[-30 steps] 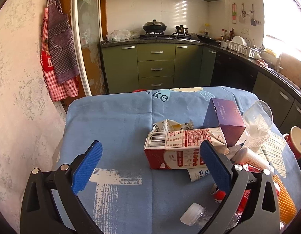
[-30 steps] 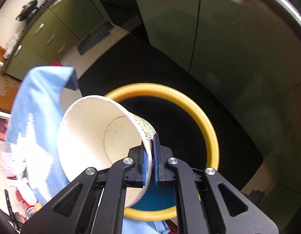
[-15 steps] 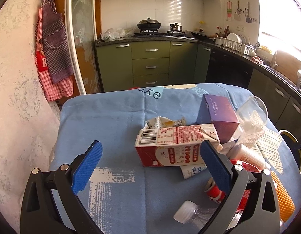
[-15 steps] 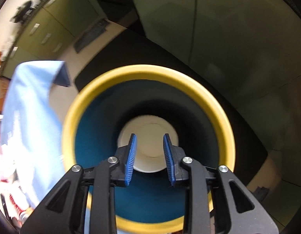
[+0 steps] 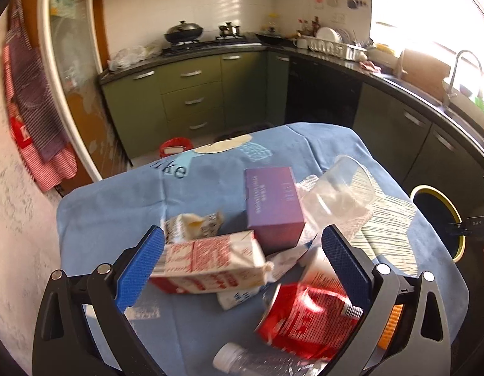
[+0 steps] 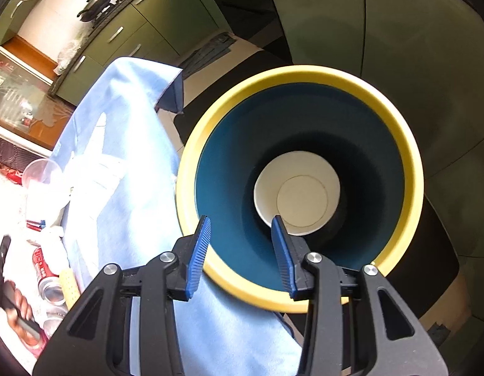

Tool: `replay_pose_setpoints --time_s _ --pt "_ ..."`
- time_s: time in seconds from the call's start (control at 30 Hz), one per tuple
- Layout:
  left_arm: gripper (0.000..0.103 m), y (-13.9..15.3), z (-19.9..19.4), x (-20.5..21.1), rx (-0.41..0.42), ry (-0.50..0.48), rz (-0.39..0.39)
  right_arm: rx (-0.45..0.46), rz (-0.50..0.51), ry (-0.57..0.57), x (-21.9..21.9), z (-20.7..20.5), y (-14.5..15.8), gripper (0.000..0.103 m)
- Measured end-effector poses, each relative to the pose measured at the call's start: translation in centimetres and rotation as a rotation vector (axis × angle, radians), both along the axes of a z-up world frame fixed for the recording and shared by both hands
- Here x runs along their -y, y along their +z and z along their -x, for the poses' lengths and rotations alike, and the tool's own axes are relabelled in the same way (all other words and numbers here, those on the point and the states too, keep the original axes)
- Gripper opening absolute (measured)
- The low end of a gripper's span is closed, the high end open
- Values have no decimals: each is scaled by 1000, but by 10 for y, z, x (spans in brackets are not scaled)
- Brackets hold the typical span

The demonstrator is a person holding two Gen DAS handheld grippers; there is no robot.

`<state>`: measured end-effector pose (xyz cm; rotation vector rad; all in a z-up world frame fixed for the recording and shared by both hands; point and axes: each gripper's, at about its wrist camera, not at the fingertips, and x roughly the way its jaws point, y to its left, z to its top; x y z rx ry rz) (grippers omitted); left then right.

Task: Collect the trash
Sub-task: 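Grasp the purple cosmetics box with the left gripper and lift it, then carry the purple box over the bin and open the left gripper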

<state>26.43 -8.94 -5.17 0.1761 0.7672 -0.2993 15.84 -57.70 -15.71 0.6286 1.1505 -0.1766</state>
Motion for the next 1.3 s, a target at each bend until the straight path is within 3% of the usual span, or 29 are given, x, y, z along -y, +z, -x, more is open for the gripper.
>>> replay_pose_setpoints --time_s 0.23,0.33,0.57,0.67,0.83,1.07,1.3 --pt "99 -14 -49 33 -157 -36 -3 18 -22 7 -8 5 5 39" --pt "97 -23 -60 39 -173 -20 -25 22 -27 11 -11 13 7 40" --pt "70 -43 -77 49 -222 6 -70 25 -37 10 -10 21 2 41" --pt "55 -46 -80 49 -257 -1 -42 28 -41 7 -10 24 1 41" --pt "54 -31 -72 42 -226 -3 -8 37 -43 8 -10 28 2 41" --pt "54 12 -41 40 -142 -44 42 74 -34 20 -15 34 12 41" --pt "54 57 28 76 -71 -208 65 131 -5 6 -12 56 30 41"
